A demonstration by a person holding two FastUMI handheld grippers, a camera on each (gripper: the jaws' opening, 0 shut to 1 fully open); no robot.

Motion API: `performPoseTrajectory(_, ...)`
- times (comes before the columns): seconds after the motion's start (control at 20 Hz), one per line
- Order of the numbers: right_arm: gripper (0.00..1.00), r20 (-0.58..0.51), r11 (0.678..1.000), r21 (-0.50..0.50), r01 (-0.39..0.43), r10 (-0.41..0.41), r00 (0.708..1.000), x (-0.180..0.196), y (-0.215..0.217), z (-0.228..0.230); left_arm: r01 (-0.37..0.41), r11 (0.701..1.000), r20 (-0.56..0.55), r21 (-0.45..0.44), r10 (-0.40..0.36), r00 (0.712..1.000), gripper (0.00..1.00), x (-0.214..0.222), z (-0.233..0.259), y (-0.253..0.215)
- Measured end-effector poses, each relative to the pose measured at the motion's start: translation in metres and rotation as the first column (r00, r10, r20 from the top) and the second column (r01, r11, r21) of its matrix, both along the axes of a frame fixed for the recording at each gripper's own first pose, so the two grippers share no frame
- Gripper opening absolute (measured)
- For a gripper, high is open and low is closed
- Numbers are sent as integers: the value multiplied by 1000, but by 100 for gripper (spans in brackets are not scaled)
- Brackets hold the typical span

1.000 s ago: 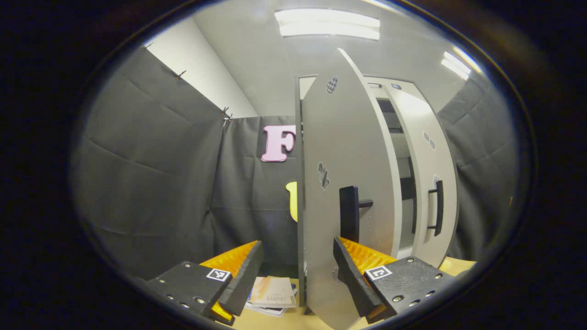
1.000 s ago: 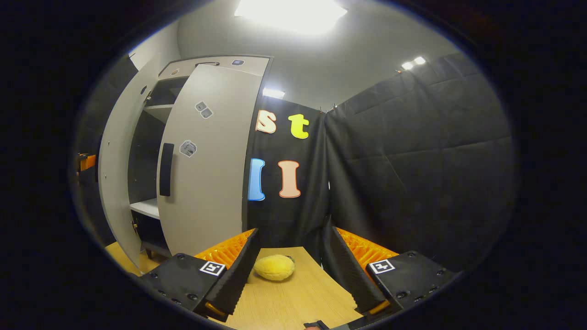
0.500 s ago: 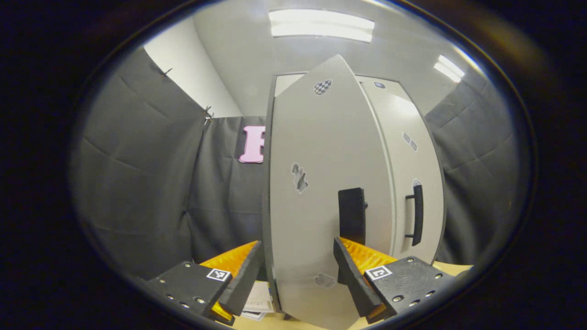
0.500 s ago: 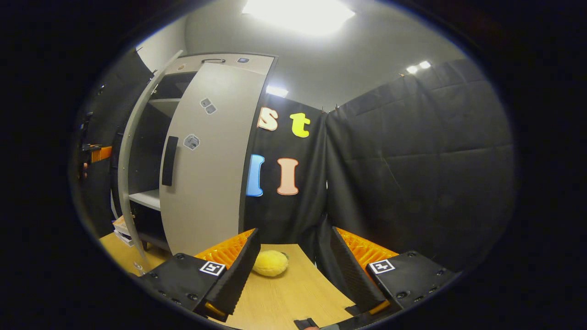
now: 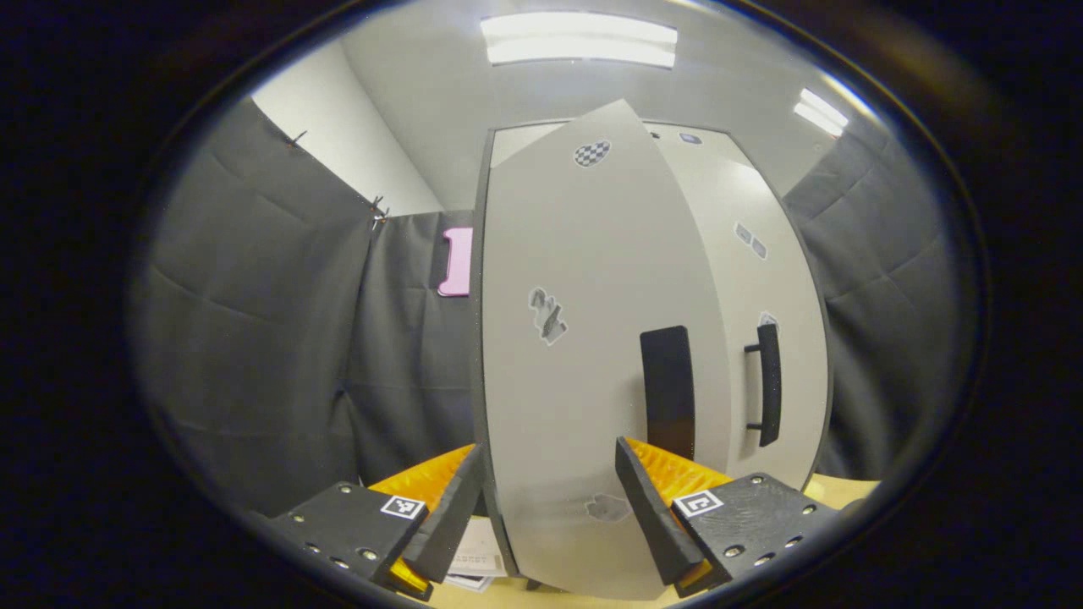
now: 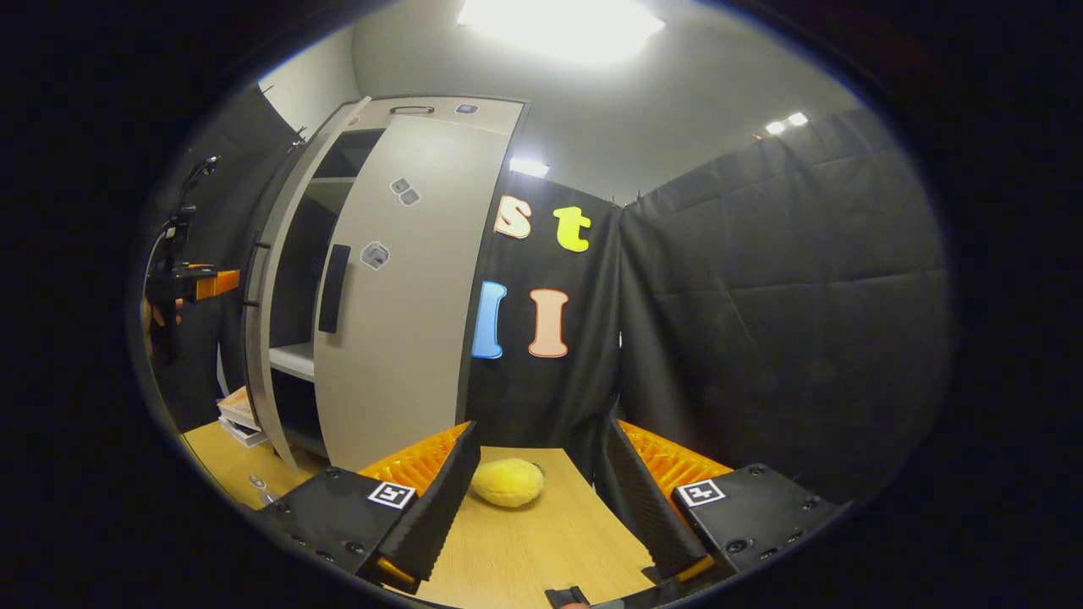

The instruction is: Grasp the bottle in the cabinet with the left hand and place it on the coaster, then close the right door with the right hand and the left door with the left hand.

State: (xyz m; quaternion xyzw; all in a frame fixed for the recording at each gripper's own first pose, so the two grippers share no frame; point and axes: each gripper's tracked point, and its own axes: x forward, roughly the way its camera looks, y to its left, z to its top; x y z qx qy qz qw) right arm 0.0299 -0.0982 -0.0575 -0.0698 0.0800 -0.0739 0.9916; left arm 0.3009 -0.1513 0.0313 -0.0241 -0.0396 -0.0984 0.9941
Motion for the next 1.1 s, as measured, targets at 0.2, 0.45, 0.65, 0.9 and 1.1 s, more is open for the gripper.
performPoseTrajectory(0.2,96,42,997,43,-66,64,997,5,10,7,-41,999,-1,21,41,999,97,-39,5,27)
performPoseTrajectory(0.45,92,82,981,95,-172,164,983,7,28,15,-105,992,0,66,105,994,86,-104,12,61)
performPoseTrajectory(0.65,96,102,969,111,-218,208,973,-2,42,22,-125,989,-18,74,127,992,97,-142,9,81)
performPoseTrajectory(0.9,96,120,968,110,-227,214,969,-21,58,31,-140,988,-42,66,143,989,90,-173,-3,114)
performPoseTrajectory(1.1,92,132,969,105,-222,207,969,-31,72,38,-130,988,-45,77,134,990,90,-189,-7,136)
